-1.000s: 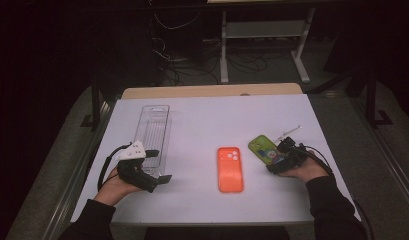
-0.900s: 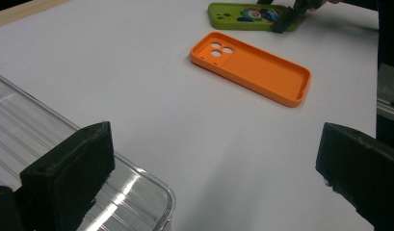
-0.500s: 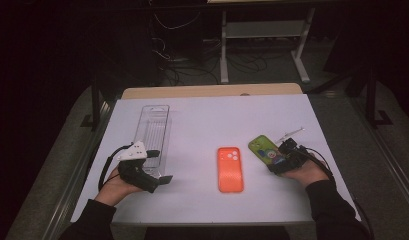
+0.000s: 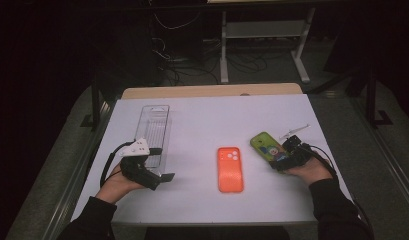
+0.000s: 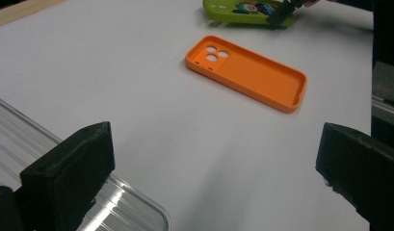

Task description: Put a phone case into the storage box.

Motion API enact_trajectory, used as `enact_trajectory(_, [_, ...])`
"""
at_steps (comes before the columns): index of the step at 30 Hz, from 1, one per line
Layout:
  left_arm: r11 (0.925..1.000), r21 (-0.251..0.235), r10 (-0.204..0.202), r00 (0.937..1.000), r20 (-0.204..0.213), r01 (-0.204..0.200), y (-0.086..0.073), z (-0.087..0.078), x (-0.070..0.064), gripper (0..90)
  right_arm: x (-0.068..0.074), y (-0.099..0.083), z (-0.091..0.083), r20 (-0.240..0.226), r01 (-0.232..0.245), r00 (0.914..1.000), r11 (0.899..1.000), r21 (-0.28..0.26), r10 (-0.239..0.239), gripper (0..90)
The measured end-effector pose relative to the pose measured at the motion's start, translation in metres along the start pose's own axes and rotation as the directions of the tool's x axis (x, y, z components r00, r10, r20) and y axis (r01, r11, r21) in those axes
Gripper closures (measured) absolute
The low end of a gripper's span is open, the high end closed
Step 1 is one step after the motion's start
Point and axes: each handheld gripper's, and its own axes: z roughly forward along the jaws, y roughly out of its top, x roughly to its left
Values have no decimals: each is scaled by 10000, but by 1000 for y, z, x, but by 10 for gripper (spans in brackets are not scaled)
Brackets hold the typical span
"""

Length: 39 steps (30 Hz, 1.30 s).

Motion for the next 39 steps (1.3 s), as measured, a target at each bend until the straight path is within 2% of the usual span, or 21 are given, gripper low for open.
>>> enact_trajectory(6, [9997, -89, -237, 9997, 69, 238, 8, 1, 3, 0, -4, 10, -14, -304, 274, 9991, 9991, -316, -283, 153])
enact_trajectory(8, [9998, -83, -184, 9997, 171, 186, 12, 2, 4, 0, -4, 14, -19, -521, 480, 9974, 9976, -506, -507, 153])
enact_trajectory(9, [10000, -63, -61, 9996, 283, 63, 16, 4, 6, 0, -2, 17, -23, -651, 819, 9942, 9952, -538, -853, 153])
enact_trajectory(12, [10000, -14, 25, 9992, 402, -25, 21, 5, 8, 0, 0, 21, -25, -781, 1088, 9905, 9921, -616, -1135, 153])
enact_trajectory(14, [9999, -50, 154, 9987, 483, -152, 27, 7, 10, 0, 3, 24, -29, -1187, 1371, 9821, 9872, -809, -1462, 153])
enact_trajectory(15, [9997, -36, 238, 9983, 529, -236, 30, 8, 11, 0, 3, 24, -29, -1187, 1371, 9821, 9872, -809, -1462, 153])
enact_trajectory(16, [9995, -50, 318, 9973, 664, -316, 36, 11, 13, 0, 5, 27, -30, -1342, 1633, 9756, 9829, -848, -1736, 153])
enact_trajectory(18, [9990, -24, 437, 9960, 775, -436, 39, 12, 13, 0, 7, 31, -32, -1448, 1853, 9697, 9786, -895, -1969, 153])
enact_trajectory(19, [9976, 7, 695, 9926, 992, -699, 46, 15, 14, 0, 8, 32, -32, -1505, 2000, 9657, 9757, -897, -2118, 153])
enact_trajectory(20, [9976, 7, 695, 9926, 992, -699, 46, 15, 14, 0, 8, 32, -32, -1505, 2000, 9657, 9757, -897, -2118, 153])
enact_trajectory(21, [9963, -45, 854, 9896, 1156, -854, 53, 19, 14, 0, 10, 36, -34, -1626, 2187, 9593, 9718, -884, -2307, 153])
enact_trajectory(23, [9955, -39, 941, 9879, 1234, -943, 56, 21, 14, 0, 11, 38, -34, -1632, 2302, 9565, 9693, -862, -2416, 153])
enact_trajectory(25, [9934, 104, 1120, 9840, 1384, -1146, 61, 25, 14, 0, 14, 44, -36, -1645, 2582, 9490, 9624, -848, -2691, 152])
enact_trajectory(26, [9915, 105, 1262, 9798, 1552, -1293, 65, 29, 13, 0, 15, 47, -37, -1657, 2751, 9437, 9574, -881, -2864, 152])
enact_trajectory(30, [9856, 270, 1605, 9737, 1620, -1669, 73, 37, 12, 0, 20, 54, -38, -1816, 2998, 9328, 9500, -877, -3112, 152])
enact_trajectory(31, [9846, 271, 1659, 9717, 1680, -1728, 75, 39, 12, 0, 21, 57, -38, -1742, 3282, 9249, 9409, -833, -3380, 152])
enact_trajectory(32, [9808, 311, 1838, 9659, 1826, -1925, 79, 43, 10, 0, 25, 63, -38, -1703, 3672, 9109, 9266, -809, -3759, 152])
enact_trajectory(34, [9795, 366, 1881, 9642, 1870, -1982, 82, 45, 10, 0, 29, 68, -37, -1751, 3992, 8960, 9129, -850, -4081, 152])
enact_trajectory(35, [9769, 379, 1997, 9615, 1886, -2103, 84, 47, 9, 0, 29, 68, -37, -1751, 3992, 8960, 9129, -850, -4081, 152])
enact_trajectory(38, [9703, 458, 2239, 9537, 2008, -2374, 89, 52, 10, 0, 36, 75, -35, -1983, 4368, 8731, 8953, -874, -4454, 152])
enact_trajectory(39, [9690, 528, 2262, 9528, 2026, -2413, 91, 54, 10, 0, 42, 79, -32, -2067, 4716, 8521, 8766, -952, -4809, 152])
